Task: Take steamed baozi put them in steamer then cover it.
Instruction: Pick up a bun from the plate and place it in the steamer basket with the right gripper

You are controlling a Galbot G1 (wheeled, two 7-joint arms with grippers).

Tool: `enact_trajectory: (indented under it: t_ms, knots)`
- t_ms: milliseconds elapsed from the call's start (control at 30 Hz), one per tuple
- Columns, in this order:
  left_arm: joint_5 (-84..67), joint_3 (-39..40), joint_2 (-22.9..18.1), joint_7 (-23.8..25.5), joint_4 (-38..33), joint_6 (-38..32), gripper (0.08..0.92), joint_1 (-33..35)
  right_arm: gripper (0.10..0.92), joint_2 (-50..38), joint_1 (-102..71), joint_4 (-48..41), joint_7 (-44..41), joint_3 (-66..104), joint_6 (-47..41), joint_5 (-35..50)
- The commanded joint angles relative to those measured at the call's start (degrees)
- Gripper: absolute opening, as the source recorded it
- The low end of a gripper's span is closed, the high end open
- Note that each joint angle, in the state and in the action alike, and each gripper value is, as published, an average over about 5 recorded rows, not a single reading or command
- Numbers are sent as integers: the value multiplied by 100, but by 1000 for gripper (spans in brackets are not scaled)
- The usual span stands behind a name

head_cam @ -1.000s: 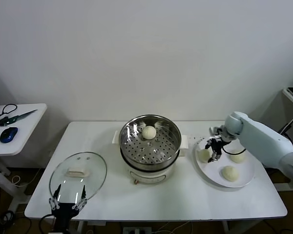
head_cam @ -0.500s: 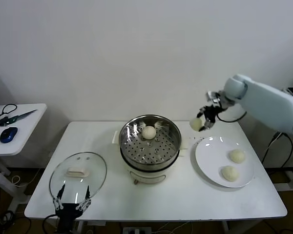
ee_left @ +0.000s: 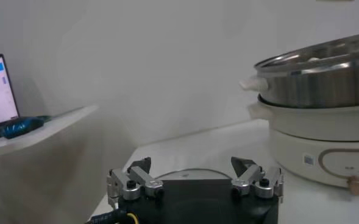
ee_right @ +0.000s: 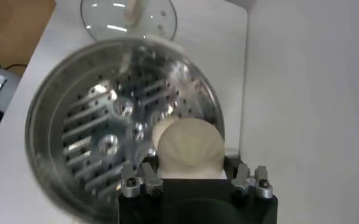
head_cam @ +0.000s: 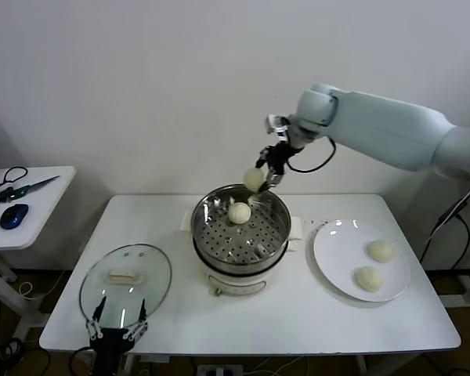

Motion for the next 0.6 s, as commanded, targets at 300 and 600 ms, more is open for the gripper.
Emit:
enact_trajectory:
  t_ms: [300, 600]
  knots:
    - [15, -94, 18, -29, 3, 1, 823, -19, 687, 1098, -874, -42, 610, -402, -300, 117]
    - [-21, -161, 19, -44, 39, 34, 823, -80, 687, 1035, -1186, -62, 580, -401, -283, -102]
